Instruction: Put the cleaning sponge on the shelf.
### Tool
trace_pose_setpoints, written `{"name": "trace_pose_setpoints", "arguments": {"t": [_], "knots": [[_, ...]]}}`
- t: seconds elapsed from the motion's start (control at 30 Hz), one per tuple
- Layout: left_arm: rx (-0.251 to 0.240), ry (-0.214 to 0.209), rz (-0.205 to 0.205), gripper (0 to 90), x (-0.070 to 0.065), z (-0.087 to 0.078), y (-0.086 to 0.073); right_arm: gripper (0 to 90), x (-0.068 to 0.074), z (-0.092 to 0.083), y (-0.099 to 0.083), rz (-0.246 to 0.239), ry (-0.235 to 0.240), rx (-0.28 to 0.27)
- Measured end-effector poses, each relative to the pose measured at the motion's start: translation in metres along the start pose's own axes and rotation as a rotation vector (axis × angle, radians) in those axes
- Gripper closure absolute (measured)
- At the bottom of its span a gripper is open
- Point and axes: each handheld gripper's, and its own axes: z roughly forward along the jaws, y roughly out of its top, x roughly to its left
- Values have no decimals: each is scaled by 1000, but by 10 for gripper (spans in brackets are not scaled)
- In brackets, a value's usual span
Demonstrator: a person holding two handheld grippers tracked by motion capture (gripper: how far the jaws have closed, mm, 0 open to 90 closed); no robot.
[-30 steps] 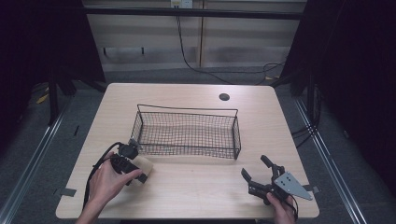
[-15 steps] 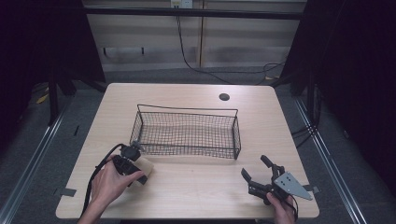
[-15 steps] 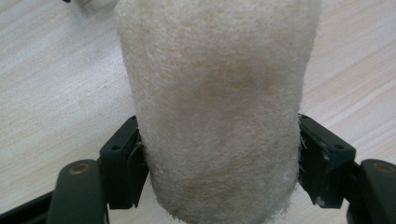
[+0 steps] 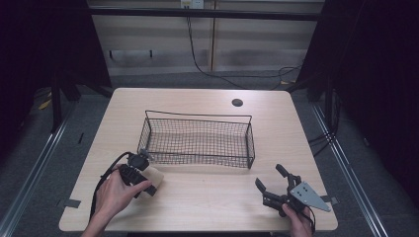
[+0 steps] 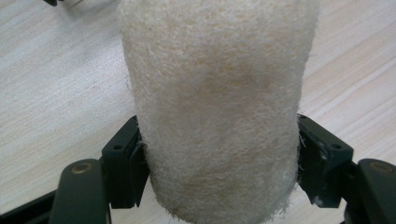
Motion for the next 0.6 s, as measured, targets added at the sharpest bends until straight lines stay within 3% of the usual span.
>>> {"name": "trace_pose_setpoints", "arguments": {"t": [0.23, 0.6], "knots": [[-38, -37, -3, 290, 0, -7, -2, 131, 0, 0, 0, -3, 0, 1], [-64, -58, 19, 290, -4, -16, -4, 131, 0, 0, 0, -2, -1, 2]]}}
